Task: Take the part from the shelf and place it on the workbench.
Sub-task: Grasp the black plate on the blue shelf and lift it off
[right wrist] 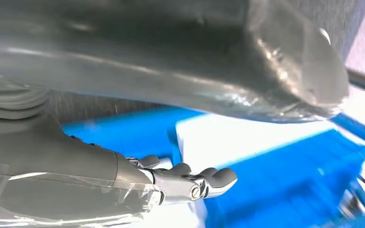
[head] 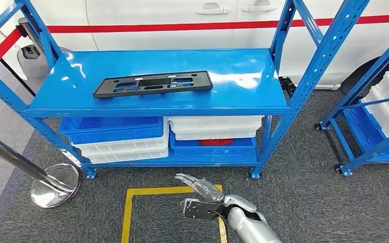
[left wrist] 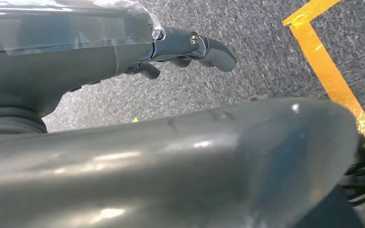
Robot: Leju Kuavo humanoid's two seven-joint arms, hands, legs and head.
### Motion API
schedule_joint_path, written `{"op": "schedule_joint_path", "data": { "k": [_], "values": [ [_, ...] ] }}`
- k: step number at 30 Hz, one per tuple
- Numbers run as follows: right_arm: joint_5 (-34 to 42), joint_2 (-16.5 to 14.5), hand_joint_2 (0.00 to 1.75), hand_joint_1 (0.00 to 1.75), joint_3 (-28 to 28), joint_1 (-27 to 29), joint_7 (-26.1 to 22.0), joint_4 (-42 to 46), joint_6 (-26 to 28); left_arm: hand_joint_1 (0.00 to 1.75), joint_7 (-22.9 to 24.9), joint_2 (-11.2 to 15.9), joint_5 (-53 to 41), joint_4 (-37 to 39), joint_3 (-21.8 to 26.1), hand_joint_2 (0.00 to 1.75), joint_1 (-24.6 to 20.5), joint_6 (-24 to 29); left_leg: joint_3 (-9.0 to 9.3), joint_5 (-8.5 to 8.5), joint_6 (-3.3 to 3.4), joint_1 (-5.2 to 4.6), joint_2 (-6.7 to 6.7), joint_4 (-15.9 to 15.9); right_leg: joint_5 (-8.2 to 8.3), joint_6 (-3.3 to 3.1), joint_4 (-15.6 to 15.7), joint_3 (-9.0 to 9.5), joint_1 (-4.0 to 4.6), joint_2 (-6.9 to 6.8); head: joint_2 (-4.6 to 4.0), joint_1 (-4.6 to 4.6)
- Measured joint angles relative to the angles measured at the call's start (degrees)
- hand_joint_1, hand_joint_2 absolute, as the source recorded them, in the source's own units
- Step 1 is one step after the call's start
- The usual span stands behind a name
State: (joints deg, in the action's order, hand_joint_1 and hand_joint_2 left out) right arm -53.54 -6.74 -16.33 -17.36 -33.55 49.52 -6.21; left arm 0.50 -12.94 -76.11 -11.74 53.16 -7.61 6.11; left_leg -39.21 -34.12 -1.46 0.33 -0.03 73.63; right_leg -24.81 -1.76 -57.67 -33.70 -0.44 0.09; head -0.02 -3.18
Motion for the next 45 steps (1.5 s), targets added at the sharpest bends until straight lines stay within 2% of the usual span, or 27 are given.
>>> {"op": "schedule_joint_path", "data": {
  "k": [2,3,5,7,11,13,15,16,17,19,20,21,22,24,25,28,30,31,33,34,35,36,38,39,40,43,45],
  "values": [
    [0.15,0.61,0.00,0.00,-1.03,-0.01,0.28,1.59,0.69,0.00,0.00,0.00,0.00,0.01,0.06,0.00,0.05,0.00,-0.43,0.46,-0.10,0.13,0.00,0.77,-0.01,0.01,-0.02,0.02,0.00,0.01,0.00,0.00],
    [0.23,1.21,0.00,0.00,-2.03,-0.06,0.56,3.21,1.43,0.00,0.00,0.00,0.00,0.02,0.12,0.00,0.07,-0.02,-0.20,1.47,-0.15,0.25,0.00,0.20,-0.03,0.04,-0.04,0.06,-0.01,0.03,0.00,0.01],
    [0.03,2.13,0.00,0.00,-3.68,-0.29,1.13,5.97,2.88,0.00,0.00,0.00,0.00,0.02,0.17,0.00,0.03,-0.03,2.50,5.13,-0.05,0.39,0.01,-5.51,-0.12,0.18,-0.11,0.25,-0.03,0.10,0.00,0.01],
    [-0.19,2.48,0.00,0.00,-4.33,-0.47,1.45,7.10,3.57,0.00,0.00,0.00,0.00,0.02,0.17,0.00,-0.02,-0.03,4.29,7.07,0.05,0.42,0.02,-9.20,-0.18,0.28,-0.15,0.37,-0.04,0.14,0.00,0.01],
    [-0.23,2.54,0.00,0.00,-4.42,-0.49,1.49,7.27,3.68,0.00,0.00,0.00,0.00,0.02,0.19,0.00,-0.03,-0.04,4.46,7.23,0.06,0.42,0.02,-9.55,-0.18,0.29,-0.16,0.38,-0.04,0.14,0.00,0.01],
    [-0.50,2.82,0.00,0.00,-4.90,-0.68,1.69,8.23,4.36,0.00,0.00,0.00,0.00,0.02,0.21,0.00,-0.04,-0.08,5.74,8.01,0.26,0.41,0.01,-12.20,-0.25,0.43,-0.17,0.45,-0.03,0.15,0.00,0.01],
    [-2.05,3.87,0.00,0.00,-6.51,-1.24,2.65,11.29,6.88,0.00,-0.02,-0.02,0.00,0.02,0.50,0.00,-0.11,-0.11,6.99,8.39,1.01,0.13,-0.08,-15.10,-0.20,1.17,-0.22,0.32,0.06,0.17,0.00,0.01],
    [-4.04,5.00,0.00,0.00,-8.19,-1.77,3.73,14.03,9.58,0.00,-0.07,-0.07,0.03,0.02,0.73,0.00,-0.16,-0.11,7.16,8.37,1.73,0.07,-0.10,-15.79,-1.62,1.80,-2.60,-0.87,0.07,0.16,0.00,0.01],
    [-6.43,6.28,0.00,0.00,-10.13,-2.30,4.97,16.87,12.62,0.00,-0.13,-0.11,0.08,0.03,0.97,0.00,-0.19,-0.12,7.17,8.51,2.42,0.00,-0.11,-16.15,-3.64,2.42,-6.72,-2.90,0.07,0.15,0.00,0.01],
    [-10.94,8.48,0.00,0.00,-13.62,-3.08,7.19,20.92,17.80,0.00,-0.23,-0.17,0.26,0.04,1.23,0.00,-0.15,-0.13,7.21,8.84,3.30,0.10,-0.07,-16.56,-7.33,3.11,-15.52,-7.19,-0.03,0.11,0.00,0.01],
    [-12.43,9.06,0.00,0.00,-14.73,-3.27,7.86,21.67,19.23,0.00,-0.26,-0.18,0.33,0.05,1.29,0.00,-0.11,-0.14,7.21,8.77,3.32,0.07,-0.10,-16.48,-6.89,3.12,-16.45,-7.75,-0.04,0.11,0.00,0.01],
    [-13.78,9.50,0.00,0.00,-15.71,-3.53,8.48,22.30,20.50,0.00,-0.29,-0.20,0.37,0.06,1.34,0.00,-0.09,-0.16,7.26,8.66,3.29,0.06,-0.15,-16.38,-5.15,3.05,-14.38,-6.86,-0.06,0.10,0.00,0.01],
    [-15.14,9.89,0.00,0.00,-16.68,-3.89,9.10,22.92,21.80,0.00,-0.33,-0.22,0.37,0.06,1.38,0.00,-0.10,-0.20,7.33,8.48,3.19,0.06,-0.19,-16.24,-2.88,2.91,-10.51,-5.06,-0.08,0.07,0.00,0.01],
    [-17.74,10.45,0.00,0.00,-18.54,-4.69,10.30,24.00,24.29,0.00,-0.40,-0.27,0.36,0.08,1.45,0.00,-0.18,-0.27,7.30,7.97,2.77,-0.14,-0.23,-15.92,-0.43,2.49,-3.30,-1.63,0.06,0.02,0.00,0.01],
    [-19.02,10.66,0.00,0.00,-19.49,-4.95,10.91,24.47,25.48,0.00,-0.45,-0.28,0.36,0.08,1.46,0.00,-0.22,-0.32,7.24,7.68,2.49,-0.23,-0.23,-15.84,-0.24,2.22,-1.38,-0.76,0.15,0.00,0.00,0.01],
    [-22.99,11.10,0.00,0.00,-22.77,-5.17,12.89,25.85,28.87,0.00,-0.67,-0.27,0.27,0.09,1.50,0.00,-0.36,-0.53,7.53,6.96,1.51,-0.28,-0.17,-15.92,-0.95,1.26,-0.43,-0.13,0.15,0.11,0.00,0.01],
    [-25.54,11.32,0.00,0.00,-25.02,-5.38,14.39,26.76,31.22,0.00,-0.94,-0.26,0.10,0.09,1.51,0.00,-0.51,-0.69,6.87,5.89,0.78,-0.21,-0.11,-13.59,-1.34,0.58,-0.11,0.85,-0.13,0.15,0.00,-0.03],
    [-26.77,11.40,0.00,0.00,-26.04,-5.51,15.18,27.09,32.34,0.00,-1.08,-0.26,0.02,0.09,1.51,0.00,-0.57,-0.77,5.37,4.78,0.44,-0.09,-0.10,-10.58,-1.65,0.33,-0.01,1.41,-0.23,0.11,0.00,-0.04],
    [-29.03,11.61,0.00,0.00,-27.84,-5.67,16.66,27.39,34.42,0.00,-1.29,-0.26,-0.06,0.09,1.51,0.00,-0.56,-0.95,0.31,2.23,-0.07,0.08,-0.09,-2.30,-2.55,0.07,-0.01,2.37,-0.20,0.07,0.00,-0.05],
    [-29.91,11.74,0.00,0.00,-28.56,-5.65,17.26,27.45,35.20,0.00,-1.35,-0.25,-0.09,0.09,1.52,0.00,-0.48,-1.03,-2.00,1.90,-0.20,0.14,-0.08,0.74,-3.04,0.08,-0.01,2.93,-0.19,0.10,-0.01,-0.05],
    [-30.47,11.86,0.00,0.00,-29.10,-5.62,17.66,27.50,35.73,0.00,-1.38,-0.22,-0.13,0.09,1.54,0.00,-0.38,-1.08,-3.35,2.84,-0.21,0.17,-0.08,1.67,-3.60,0.12,-0.01,3.60,-0.19,0.17,0.00,-0.05],
    [-30.79,11.97,0.00,0.00,-29.53,-5.62,17.90,27.55,36.07,0.00,-1.39,-0.19,-0.15,0.09,1.56,0.00,-0.31,-1.10,-3.46,5.03,-0.10,0.17,-0.08,0.13,-4.20,0.19,-0.01,4.42,-0.19,0.24,0.00,-0.05],
    [-31.00,12.13,0.00,0.00,-30.15,-5.67,18.07,27.75,36.37,0.00,-1.41,-0.14,-0.17,0.09,1.58,0.00,-0.22,-1.13,-1.10,10.85,0.49,0.07,-0.09,-7.57,-5.63,0.47,0.06,6.25,-0.19,0.31,0.00,-0.04],
    [-31.03,12.18,0.00,0.00,-30.41,-5.74,18.09,27.86,36.44,0.00,-1.41,-0.13,-0.18,0.10,1.58,0.00,-0.21,-1.14,0.31,12.49,0.87,-0.12,-0.08,-11.06,-6.28,0.73,0.13,6.92,-0.13,0.36,0.00,-0.04],
    [-31.04,12.22,0.00,0.00,-30.67,-5.81,18.13,27.98,36.49,0.00,-1.43,-0.13,-0.18,0.10,1.59,0.00,-0.25,-1.15,1.36,12.98,1.31,-0.32,-0.05,-13.36,-6.80,1.07,0.35,7.40,-0.10,0.38,0.00,-0.04],
    [-31.08,12.40,0.00,0.00,-31.21,-5.96,18.26,28.31,36.56,0.00,-1.46,-0.13,-0.18,0.11,1.61,0.00,-0.35,-1.15,2.87,11.26,2.55,-0.47,-0.08,-15.34,-6.55,2.21,-0.15,7.79,-0.03,0.33,0.00,-0.04],
    [-31.09,12.54,0.00,0.00,-31.39,-6.16,18.36,28.53,36.61,0.00,-1.48,-0.13,-0.19,0.11,1.63,0.00,-0.32,-1.16,4.47,10.58,3.26,-0.23,-0.19,-16.40,-5.16,2.80,-4.45,5.64,-0.11,0.27,0.00,-0.03]
  ]
}}
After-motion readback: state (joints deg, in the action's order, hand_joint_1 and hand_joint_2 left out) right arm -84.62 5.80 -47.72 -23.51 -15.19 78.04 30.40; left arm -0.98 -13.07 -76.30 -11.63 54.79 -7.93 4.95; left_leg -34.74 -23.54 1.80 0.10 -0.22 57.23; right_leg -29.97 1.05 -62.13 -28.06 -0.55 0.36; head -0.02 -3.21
